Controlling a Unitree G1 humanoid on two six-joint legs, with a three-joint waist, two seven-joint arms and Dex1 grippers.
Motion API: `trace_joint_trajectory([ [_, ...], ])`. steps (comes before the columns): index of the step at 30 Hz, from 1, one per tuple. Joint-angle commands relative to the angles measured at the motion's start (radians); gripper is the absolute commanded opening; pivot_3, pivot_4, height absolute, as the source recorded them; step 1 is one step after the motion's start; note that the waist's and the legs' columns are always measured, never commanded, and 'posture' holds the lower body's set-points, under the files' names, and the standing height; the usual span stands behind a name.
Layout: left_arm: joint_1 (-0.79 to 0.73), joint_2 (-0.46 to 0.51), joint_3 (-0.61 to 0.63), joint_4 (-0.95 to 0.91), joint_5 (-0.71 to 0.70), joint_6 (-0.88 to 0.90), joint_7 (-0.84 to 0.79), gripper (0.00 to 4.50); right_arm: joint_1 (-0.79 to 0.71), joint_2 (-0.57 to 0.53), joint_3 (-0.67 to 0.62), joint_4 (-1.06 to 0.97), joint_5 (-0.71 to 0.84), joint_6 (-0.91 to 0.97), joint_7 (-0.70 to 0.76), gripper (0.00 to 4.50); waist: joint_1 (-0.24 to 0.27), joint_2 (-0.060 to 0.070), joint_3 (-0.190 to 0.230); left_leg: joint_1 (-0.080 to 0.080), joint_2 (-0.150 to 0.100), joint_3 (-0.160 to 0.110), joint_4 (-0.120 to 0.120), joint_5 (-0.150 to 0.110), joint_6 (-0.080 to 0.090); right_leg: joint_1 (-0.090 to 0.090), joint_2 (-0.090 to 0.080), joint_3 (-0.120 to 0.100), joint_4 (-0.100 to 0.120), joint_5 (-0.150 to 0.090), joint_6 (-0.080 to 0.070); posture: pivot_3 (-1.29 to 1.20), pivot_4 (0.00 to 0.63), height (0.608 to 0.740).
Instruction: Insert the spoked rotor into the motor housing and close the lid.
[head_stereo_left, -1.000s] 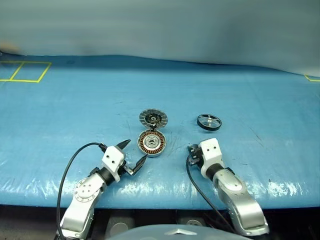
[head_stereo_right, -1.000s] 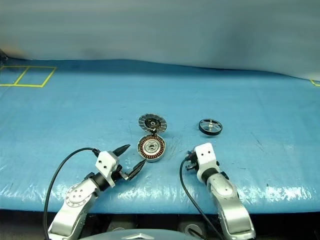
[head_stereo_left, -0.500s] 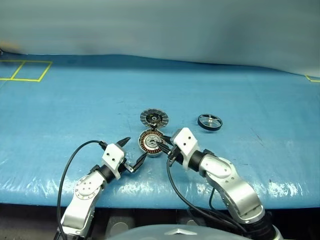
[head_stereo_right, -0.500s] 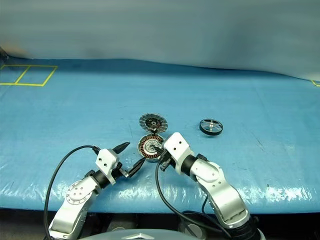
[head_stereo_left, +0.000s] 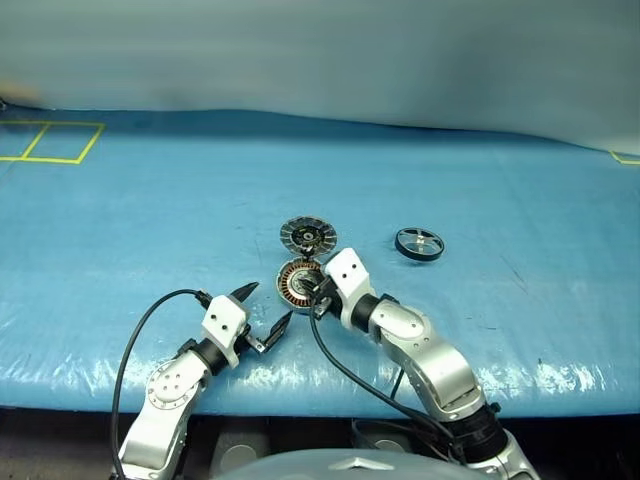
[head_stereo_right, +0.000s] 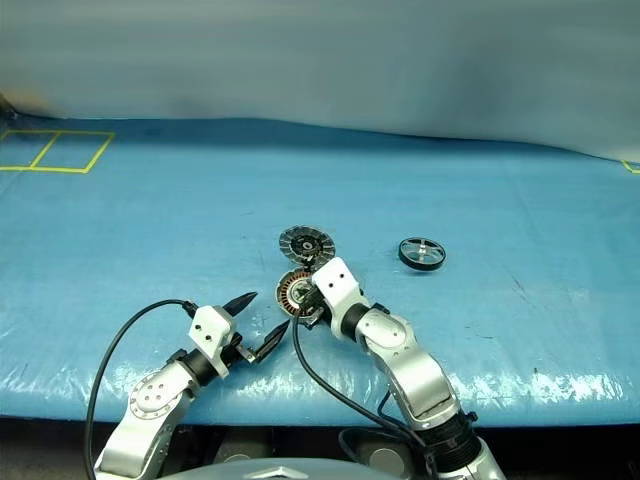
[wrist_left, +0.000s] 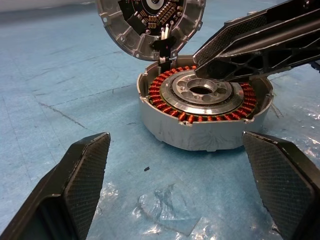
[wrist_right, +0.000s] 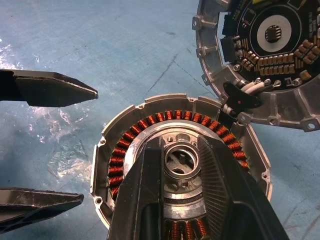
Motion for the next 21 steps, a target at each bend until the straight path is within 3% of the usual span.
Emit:
trace_joint_trajectory([
  [1,0.001,0.0,-0.007,-0.031,0.004,-0.011,0.005,4.5,-0.015,0.011,-0.002,0.006,-0.001,-0.031,-0.002,0.66,0.0,0.0,0.0,0.0,0.0,0.0,0.0,0.0,0.0,0.0,0.0,0.0,0.0,0.0,0.0,0.0,0.15,0.74],
  [19,0.002,-0.001,-0.007,-0.039,0.005,0.002,0.015,4.5,-0.007,0.021,0.021,0.042,-0.004,-0.039,0.007,0.66,-0.001,0.0,0.0,0.001,0.0,0.0,0.0,0.0,0.0,0.0,0.0,0.0,0.0,0.0,0.0,0.0,0.15,0.74],
  [21,0.001,-0.001,-0.008,-0.038,0.005,0.004,0.017,4.5,-0.004,0.021,0.021,0.041,-0.003,-0.038,0.007,1.41,-0.001,0.0,0.0,0.001,0.0,0.0,0.0,0.0,0.0,0.0,0.0,0.0,0.0,0.0,0.0,0.0,0.15,0.74],
])
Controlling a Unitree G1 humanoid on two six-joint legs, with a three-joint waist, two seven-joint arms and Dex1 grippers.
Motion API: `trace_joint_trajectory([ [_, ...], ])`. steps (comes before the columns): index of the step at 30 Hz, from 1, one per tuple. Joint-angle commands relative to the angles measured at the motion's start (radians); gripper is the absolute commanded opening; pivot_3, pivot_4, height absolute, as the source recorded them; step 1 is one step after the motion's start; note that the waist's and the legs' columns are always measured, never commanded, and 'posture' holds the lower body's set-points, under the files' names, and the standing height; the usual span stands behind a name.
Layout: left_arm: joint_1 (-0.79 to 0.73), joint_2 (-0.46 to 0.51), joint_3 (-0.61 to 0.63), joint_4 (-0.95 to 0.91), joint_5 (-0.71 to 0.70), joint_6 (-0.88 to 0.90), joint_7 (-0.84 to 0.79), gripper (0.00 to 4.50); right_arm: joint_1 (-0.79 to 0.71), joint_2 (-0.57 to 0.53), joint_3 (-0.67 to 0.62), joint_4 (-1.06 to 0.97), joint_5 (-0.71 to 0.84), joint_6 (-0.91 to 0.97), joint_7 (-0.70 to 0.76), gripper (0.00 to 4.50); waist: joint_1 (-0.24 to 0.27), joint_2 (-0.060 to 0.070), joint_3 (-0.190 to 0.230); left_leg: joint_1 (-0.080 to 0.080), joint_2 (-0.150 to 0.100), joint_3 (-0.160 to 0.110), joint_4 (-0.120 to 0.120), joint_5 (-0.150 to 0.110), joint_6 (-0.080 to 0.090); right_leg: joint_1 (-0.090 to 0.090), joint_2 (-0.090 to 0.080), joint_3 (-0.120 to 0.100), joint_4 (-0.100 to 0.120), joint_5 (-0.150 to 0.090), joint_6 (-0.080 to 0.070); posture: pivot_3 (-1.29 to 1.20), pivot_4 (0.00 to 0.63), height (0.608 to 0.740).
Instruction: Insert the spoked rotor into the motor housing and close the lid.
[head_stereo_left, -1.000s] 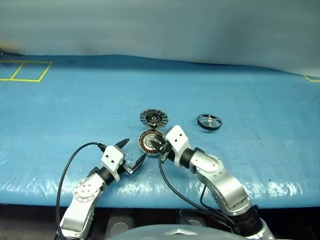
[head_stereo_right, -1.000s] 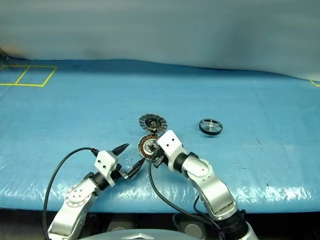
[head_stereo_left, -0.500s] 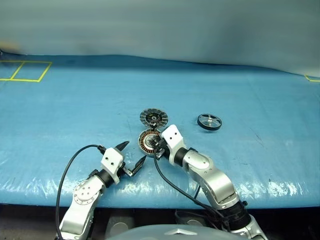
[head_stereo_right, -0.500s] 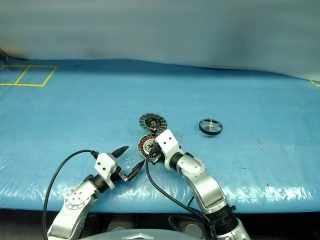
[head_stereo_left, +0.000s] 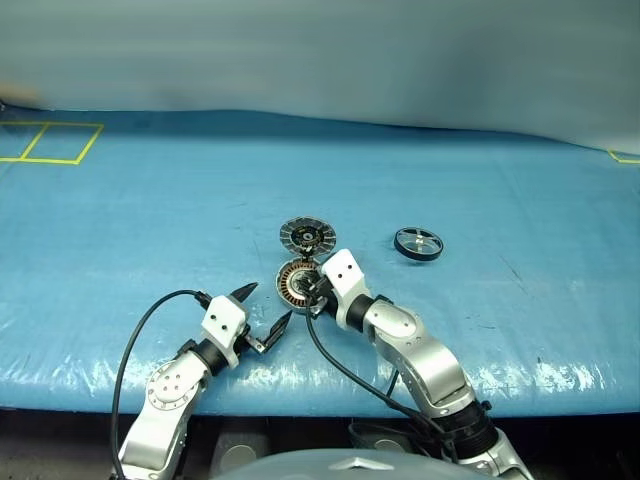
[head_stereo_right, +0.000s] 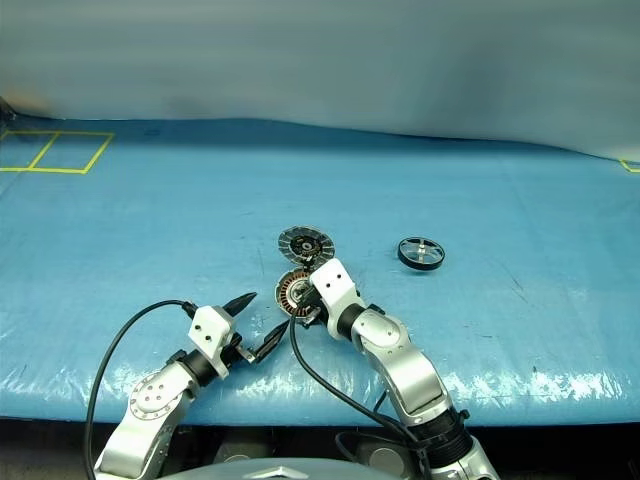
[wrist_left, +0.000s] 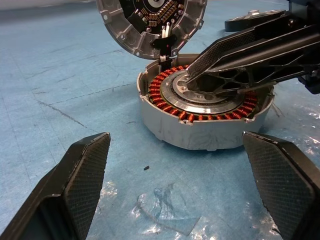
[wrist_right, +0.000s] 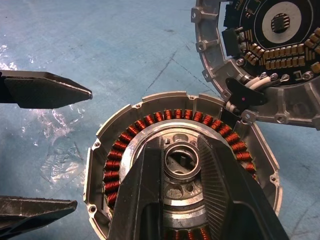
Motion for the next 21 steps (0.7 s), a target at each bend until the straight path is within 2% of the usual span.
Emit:
trace_joint_trajectory([
  [1,-0.002,0.0,-0.008,-0.038,0.005,0.0,0.006,4.5,0.005,0.005,0.015,-0.01,0.004,0.003,0.007,1.63,0.0,0.0,0.0,0.0,0.0,0.0,0.0,0.0,0.0,0.0,0.0,0.0,0.0,0.0,0.0,0.0,0.15,0.74],
  [4,-0.002,0.0,-0.01,-0.037,0.006,0.004,0.008,4.5,0.011,0.006,0.005,-0.044,0.019,0.016,0.008,2.63,0.0,0.0,0.0,0.0,0.0,0.0,0.0,0.0,0.0,0.0,0.0,0.0,0.0,0.0,0.0,0.0,0.15,0.74],
  [10,-0.001,0.0,-0.012,-0.037,0.004,0.01,0.009,4.5,0.024,-0.015,-0.025,-0.193,0.064,0.096,0.018,2.63,0.002,0.0,0.0,-0.001,0.0,0.0,0.0,0.0,0.0,0.0,0.0,0.0,0.0,0.0,0.0,0.0,0.15,0.74],
  [13,-0.002,-0.001,-0.013,-0.035,0.003,0.009,0.009,4.5,0.023,-0.034,-0.024,-0.254,0.056,0.166,-0.002,2.05,0.001,0.0,0.0,-0.001,0.0,0.0,0.0,0.0,0.0,0.0,0.0,0.0,0.0,0.0,0.0,0.0,0.15,0.74],
  [16,-0.007,-0.001,-0.016,-0.029,0.003,0.008,0.008,4.5,-0.001,-0.071,0.013,-0.287,0.016,0.245,-0.024,1.07,0.002,0.0,0.0,-0.001,0.0,0.0,0.0,0.0,0.0,-0.001,0.0,0.0,0.0,0.0,0.0,0.0,0.15,0.74],
  [19,-0.017,-0.004,-0.02,-0.022,0.004,0.007,0.008,4.5,-0.035,-0.063,0.047,-0.292,-0.002,0.307,-0.054,0.05,0.001,0.0,0.0,-0.001,0.0,0.0,0.001,0.0,0.0,-0.006,0.0,0.0,0.0,0.0,0.0,0.0,0.15,0.74],
  [21,-0.02,-0.005,-0.022,-0.02,0.004,0.006,0.008,4.5,-0.055,-0.049,0.059,-0.289,-0.011,0.34,-0.075,0.02,0.001,0.0,0.0,-0.001,0.0,0.0,0.001,0.0,0.0,-0.007,0.0,0.0,0.001,0.0,0.0,0.0,0.15,0.74],
])
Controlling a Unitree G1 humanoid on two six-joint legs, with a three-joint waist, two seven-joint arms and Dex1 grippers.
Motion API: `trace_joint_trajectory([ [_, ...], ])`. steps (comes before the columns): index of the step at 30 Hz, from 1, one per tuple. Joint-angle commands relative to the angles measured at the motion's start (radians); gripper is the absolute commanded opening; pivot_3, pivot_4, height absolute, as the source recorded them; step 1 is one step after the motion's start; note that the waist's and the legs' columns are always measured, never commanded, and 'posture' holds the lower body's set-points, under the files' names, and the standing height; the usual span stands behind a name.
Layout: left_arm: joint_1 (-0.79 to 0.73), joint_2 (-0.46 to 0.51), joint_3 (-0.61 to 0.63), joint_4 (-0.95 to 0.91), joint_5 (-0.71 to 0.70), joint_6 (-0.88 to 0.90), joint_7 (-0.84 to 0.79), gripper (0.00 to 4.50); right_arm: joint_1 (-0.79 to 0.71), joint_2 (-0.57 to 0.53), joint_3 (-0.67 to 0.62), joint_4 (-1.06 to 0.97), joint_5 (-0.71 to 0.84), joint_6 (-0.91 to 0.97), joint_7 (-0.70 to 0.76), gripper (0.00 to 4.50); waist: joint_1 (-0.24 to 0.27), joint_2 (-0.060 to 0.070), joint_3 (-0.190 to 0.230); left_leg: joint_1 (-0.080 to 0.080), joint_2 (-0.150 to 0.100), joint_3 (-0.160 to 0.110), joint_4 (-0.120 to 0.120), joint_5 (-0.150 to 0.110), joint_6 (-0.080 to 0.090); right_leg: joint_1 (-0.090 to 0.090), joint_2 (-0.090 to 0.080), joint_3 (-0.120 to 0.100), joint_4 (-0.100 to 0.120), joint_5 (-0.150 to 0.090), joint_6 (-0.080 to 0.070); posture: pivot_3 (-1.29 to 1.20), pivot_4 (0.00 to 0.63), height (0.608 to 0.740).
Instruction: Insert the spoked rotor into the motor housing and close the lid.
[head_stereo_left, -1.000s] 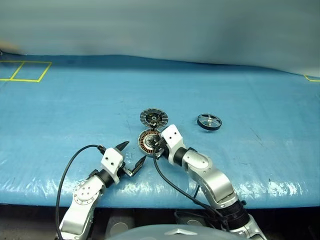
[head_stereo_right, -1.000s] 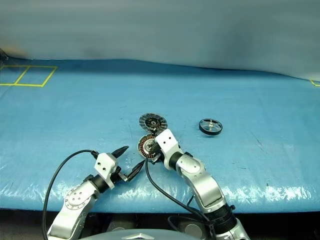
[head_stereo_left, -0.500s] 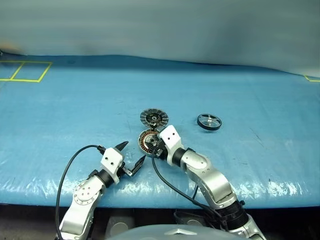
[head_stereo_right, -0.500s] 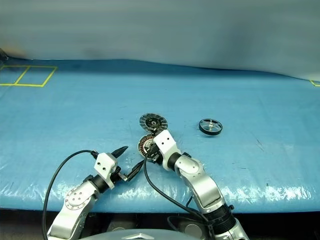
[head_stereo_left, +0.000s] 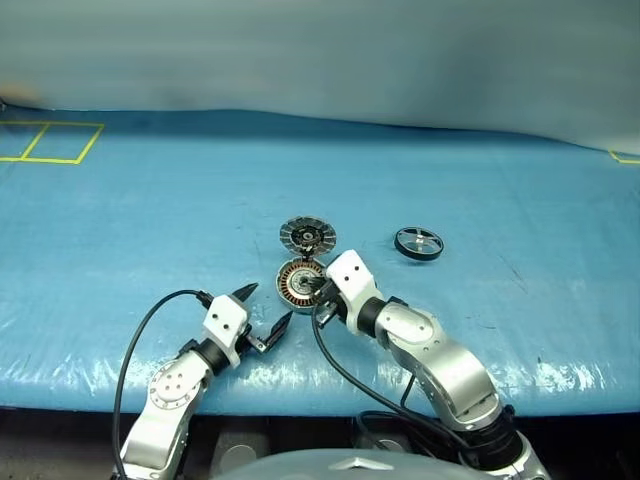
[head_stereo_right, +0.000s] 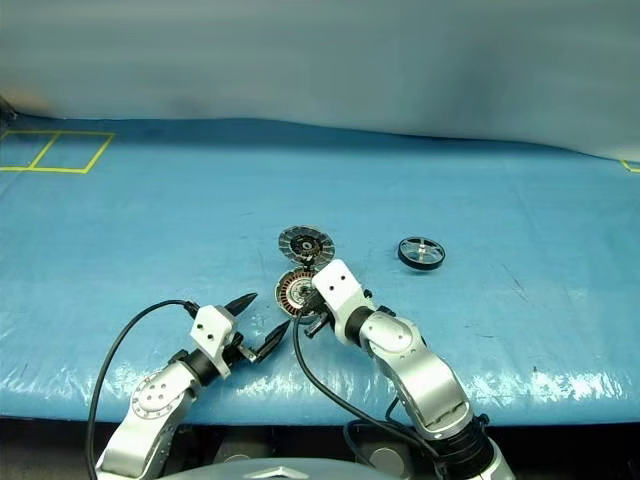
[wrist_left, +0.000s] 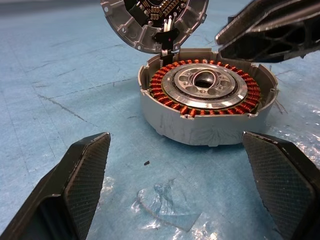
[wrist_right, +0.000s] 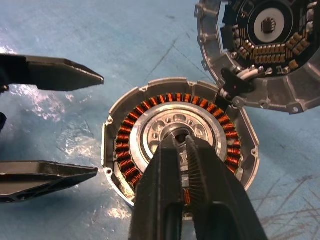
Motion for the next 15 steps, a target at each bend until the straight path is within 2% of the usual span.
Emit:
trace_joint_trajectory([
  [1,-0.007,-0.003,-0.008,-0.019,0.003,-0.011,-0.001,4.5,-0.045,0.031,0.026,-0.048,-0.018,0.049,-0.038,0.02,0.0,0.0,0.0,0.0,0.0,0.0,0.0,0.0,0.0,0.0,0.0,0.0,0.0,0.0,0.0,0.0,0.15,0.74],
  [15,0.015,0.0,-0.005,-0.033,-0.001,-0.025,-0.001,4.5,-0.102,0.058,0.077,-0.003,-0.058,0.12,-0.102,0.02,-0.001,0.0,0.0,-0.001,0.0,0.0,0.0,0.0,0.0,0.0,0.0,0.0,0.0,0.0,0.0,0.0,0.15,0.74],
])
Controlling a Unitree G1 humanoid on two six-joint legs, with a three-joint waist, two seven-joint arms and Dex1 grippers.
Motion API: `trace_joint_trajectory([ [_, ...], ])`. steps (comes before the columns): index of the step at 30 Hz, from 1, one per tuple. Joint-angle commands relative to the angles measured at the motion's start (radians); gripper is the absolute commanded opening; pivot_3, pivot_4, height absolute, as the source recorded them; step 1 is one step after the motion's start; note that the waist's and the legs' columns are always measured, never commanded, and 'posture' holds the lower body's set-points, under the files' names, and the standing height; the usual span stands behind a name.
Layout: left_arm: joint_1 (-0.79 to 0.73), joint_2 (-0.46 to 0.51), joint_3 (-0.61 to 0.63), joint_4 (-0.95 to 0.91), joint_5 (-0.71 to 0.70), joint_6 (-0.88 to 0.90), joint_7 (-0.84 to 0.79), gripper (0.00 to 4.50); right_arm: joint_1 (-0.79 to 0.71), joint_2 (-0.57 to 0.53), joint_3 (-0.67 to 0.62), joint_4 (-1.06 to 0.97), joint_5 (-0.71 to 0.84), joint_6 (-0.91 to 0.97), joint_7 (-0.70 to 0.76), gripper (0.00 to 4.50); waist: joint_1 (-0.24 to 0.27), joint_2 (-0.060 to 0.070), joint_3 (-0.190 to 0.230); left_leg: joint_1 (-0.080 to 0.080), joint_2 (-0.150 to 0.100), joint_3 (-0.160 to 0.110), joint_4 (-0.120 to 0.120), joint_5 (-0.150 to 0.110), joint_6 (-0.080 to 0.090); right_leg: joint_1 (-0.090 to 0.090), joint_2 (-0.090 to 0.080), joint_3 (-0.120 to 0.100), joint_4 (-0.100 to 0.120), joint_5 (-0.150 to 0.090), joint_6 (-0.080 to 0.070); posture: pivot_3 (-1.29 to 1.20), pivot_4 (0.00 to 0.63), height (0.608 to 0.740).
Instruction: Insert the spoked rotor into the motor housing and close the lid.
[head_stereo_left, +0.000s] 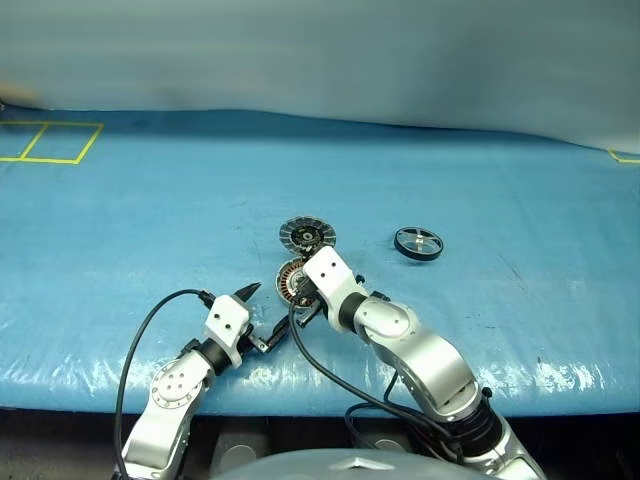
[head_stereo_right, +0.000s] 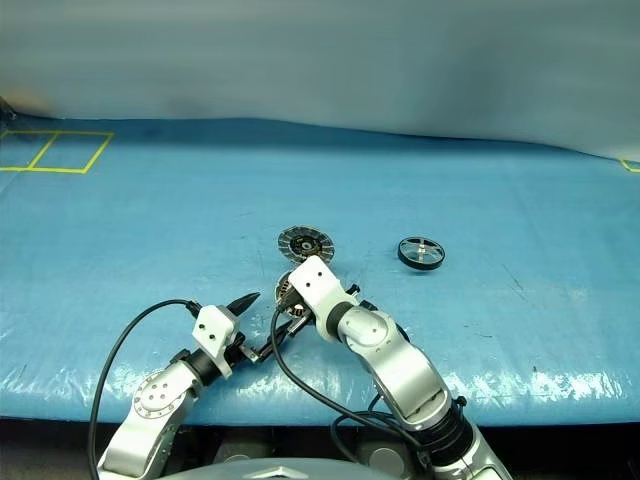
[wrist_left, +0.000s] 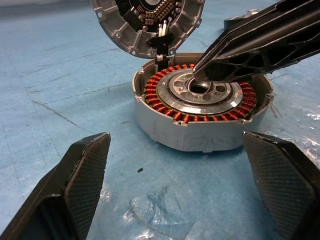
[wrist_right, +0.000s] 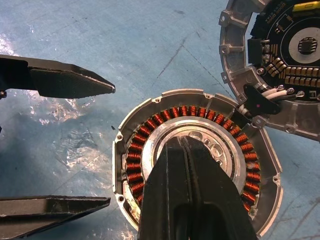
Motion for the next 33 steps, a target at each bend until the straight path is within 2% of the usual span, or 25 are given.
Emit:
trace_joint_trajectory([
  [1,0.008,0.0,-0.003,-0.033,0.0,-0.023,-0.001,4.5,-0.017,0.007,-0.007,-0.01,-0.016,0.009,-0.019,0.02,0.0,0.0,0.0,0.0,0.0,0.0,0.0,0.0,0.0,0.0,0.0,0.0,0.0,0.0,0.0,0.0,0.15,0.74],
  [13,0.004,0.0,-0.005,-0.025,0.0,-0.02,-0.004,4.5,-0.002,-0.009,-0.065,-0.032,-0.026,0.038,-0.049,0.02,-0.001,0.0,0.0,0.0,0.0,0.0,0.0,0.0,0.0,0.0,0.0,0.0,0.0,0.0,0.0,0.0,0.15,0.74],
  [24,0.006,-0.003,-0.005,-0.021,0.003,-0.022,0.001,4.5,-0.001,0.011,-0.006,-0.028,0.004,0.011,-0.011,0.02,-0.003,0.0,0.0,0.0,0.0,0.0,0.0,0.0,0.0,0.0,0.0,0.0,0.0,0.0,0.0,0.0,0.15,0.74],
  [33,0.012,-0.003,-0.002,-0.025,0.003,-0.021,0.005,4.5,0.027,-0.013,-0.041,0.009,0.003,-0.003,-0.018,0.02,-0.002,0.0,0.0,0.0,0.0,0.0,0.0,0.0,0.0,0.0,0.0,0.0,0.0,0.0,0.0,0.0,0.15,0.74],
])
